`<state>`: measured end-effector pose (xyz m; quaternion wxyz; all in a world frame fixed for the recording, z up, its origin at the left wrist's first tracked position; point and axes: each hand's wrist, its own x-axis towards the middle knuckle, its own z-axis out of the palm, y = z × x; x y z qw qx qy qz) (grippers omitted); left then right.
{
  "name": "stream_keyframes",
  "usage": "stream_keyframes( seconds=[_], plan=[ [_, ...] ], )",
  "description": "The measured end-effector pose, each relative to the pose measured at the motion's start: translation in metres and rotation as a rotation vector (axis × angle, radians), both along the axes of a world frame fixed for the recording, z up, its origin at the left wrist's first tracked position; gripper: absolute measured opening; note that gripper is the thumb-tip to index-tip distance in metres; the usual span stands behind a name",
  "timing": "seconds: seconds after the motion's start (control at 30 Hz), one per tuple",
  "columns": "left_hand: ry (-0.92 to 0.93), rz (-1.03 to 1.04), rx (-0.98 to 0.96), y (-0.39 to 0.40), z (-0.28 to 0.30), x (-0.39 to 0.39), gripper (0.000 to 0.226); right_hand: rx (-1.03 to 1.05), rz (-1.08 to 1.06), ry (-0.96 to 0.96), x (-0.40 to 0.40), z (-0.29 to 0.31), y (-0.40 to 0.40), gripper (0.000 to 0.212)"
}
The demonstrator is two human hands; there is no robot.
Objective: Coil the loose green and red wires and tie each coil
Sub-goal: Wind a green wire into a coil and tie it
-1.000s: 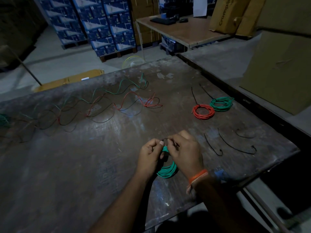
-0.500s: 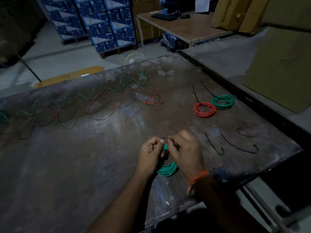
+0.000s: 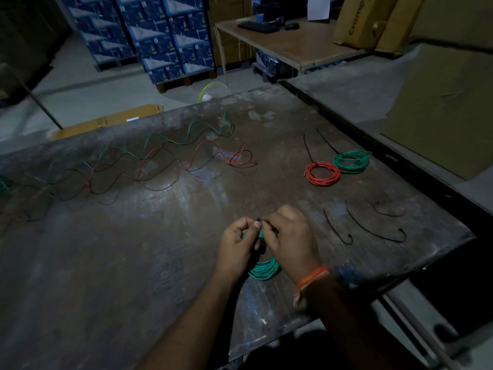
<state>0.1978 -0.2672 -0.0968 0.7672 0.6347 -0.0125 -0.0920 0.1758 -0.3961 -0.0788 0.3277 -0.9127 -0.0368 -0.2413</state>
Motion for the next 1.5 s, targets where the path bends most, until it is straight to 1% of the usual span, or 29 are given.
stream_keyframes(
  seconds=[0.17,0.27,0.33,0.37,0.4,0.43,0.53,0.6,0.67,0.77,0.87,1.0,1.2,1.27,1.33,1.47,1.5],
  plan=[
    [-0.019,-0.006,0.009,-0.004,0.002,-0.004,0.025,-0.072,-0.022,0.028,0.002,0.006,0.005,0.032],
    [-0.034,0.012,0.018,-0.005,0.004,-0.004,0.028,0.018,-0.024,0.080,0.003,0.010,0.006,0.032],
    [-0.038,0.019,0.013,-0.005,0.005,-0.005,0.028,0.121,-0.033,0.085,-0.001,0.014,0.004,0.027],
    [-0.039,0.021,0.011,-0.005,0.005,-0.005,0.027,0.156,-0.034,0.073,-0.004,0.014,0.004,0.020],
    [-0.037,0.023,0.010,-0.005,0.006,-0.005,0.028,0.169,-0.034,0.059,-0.006,0.015,0.003,0.014],
    [-0.033,0.024,0.008,-0.005,0.006,-0.005,0.031,0.169,-0.034,0.052,-0.007,0.016,0.003,0.013],
    [-0.034,0.001,0.009,-0.005,0.005,-0.005,0.032,0.154,-0.041,0.074,-0.005,0.014,0.004,0.027],
    [-0.041,-0.012,0.013,-0.004,0.004,-0.005,0.029,0.145,-0.041,0.095,-0.003,0.013,0.006,0.029],
    [-0.047,-0.008,0.017,-0.004,0.003,-0.005,0.027,0.151,-0.049,0.102,-0.003,0.013,0.007,0.024],
    [-0.050,0.005,0.008,-0.003,0.005,-0.005,0.022,0.175,-0.057,0.097,-0.006,0.014,0.005,0.008],
    [-0.033,0.000,-0.009,-0.004,0.008,-0.007,0.023,0.179,-0.063,0.093,-0.008,0.015,0.003,0.006],
    [-0.044,-0.018,0.028,-0.004,0.003,-0.007,0.022,0.192,-0.058,0.114,-0.005,0.014,0.004,0.010],
    [-0.060,-0.020,0.052,-0.003,0.000,-0.006,0.023,0.155,-0.062,0.130,-0.003,0.012,0.002,0.015],
    [-0.083,-0.022,0.058,-0.003,0.000,-0.007,0.025,0.195,-0.086,0.131,-0.004,0.011,0.001,0.022],
    [-0.114,-0.037,0.081,-0.002,-0.001,-0.007,0.027,0.306,-0.115,0.183,-0.001,0.014,-0.003,0.031],
    [-0.176,-0.084,0.174,0.000,-0.002,-0.009,0.029,0.480,-0.086,0.457,0.018,0.013,-0.017,0.037],
    [-0.178,-0.092,0.179,0.000,-0.002,-0.009,0.028,0.556,-0.062,0.513,0.023,0.011,-0.017,0.036]
  ],
)
